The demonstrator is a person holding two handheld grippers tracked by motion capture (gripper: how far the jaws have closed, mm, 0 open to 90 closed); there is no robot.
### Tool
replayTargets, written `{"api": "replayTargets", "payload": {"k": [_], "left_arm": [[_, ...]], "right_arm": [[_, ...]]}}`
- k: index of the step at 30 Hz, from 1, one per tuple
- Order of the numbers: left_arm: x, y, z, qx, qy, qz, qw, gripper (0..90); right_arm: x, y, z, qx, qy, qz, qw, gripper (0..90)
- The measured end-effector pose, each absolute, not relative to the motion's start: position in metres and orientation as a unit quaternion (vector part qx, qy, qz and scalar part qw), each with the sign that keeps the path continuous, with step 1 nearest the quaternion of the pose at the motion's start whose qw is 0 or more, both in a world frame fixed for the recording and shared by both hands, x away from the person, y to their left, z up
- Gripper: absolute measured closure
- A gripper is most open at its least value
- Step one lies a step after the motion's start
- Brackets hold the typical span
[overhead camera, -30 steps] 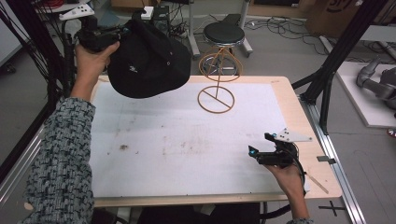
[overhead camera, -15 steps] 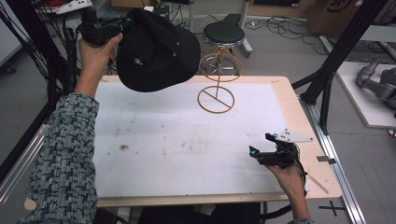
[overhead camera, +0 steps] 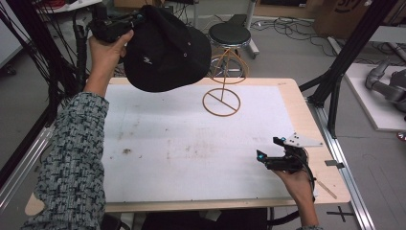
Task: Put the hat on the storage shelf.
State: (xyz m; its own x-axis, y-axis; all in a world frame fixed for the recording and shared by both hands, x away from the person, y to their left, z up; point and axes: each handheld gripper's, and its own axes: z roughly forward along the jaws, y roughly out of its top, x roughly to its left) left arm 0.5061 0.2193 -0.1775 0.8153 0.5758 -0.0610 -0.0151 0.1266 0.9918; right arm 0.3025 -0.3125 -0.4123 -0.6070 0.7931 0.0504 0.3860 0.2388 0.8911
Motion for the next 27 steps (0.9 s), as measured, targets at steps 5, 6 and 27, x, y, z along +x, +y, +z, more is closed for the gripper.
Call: {"api": "replayTargets", "payload": {"k": [5, 6, 27], "left_arm": [[0.509, 0.205, -0.173, 0.630, 0.214, 0.202, 0.719, 86.9], [0.510, 0.202, -0.172, 0.629, 0.213, 0.201, 0.721, 86.9], [0.526, 0.156, -0.172, 0.628, 0.216, 0.199, 0.721, 87.2]], "right_arm": [[0.301, -0.314, -0.412, 0.392, 0.756, 0.480, 0.210, 11.6], [0.301, -0.314, -0.413, 0.393, 0.756, 0.479, 0.210, 11.6], [0.296, -0.319, -0.412, 0.394, 0.752, 0.483, 0.213, 11.6]]}}
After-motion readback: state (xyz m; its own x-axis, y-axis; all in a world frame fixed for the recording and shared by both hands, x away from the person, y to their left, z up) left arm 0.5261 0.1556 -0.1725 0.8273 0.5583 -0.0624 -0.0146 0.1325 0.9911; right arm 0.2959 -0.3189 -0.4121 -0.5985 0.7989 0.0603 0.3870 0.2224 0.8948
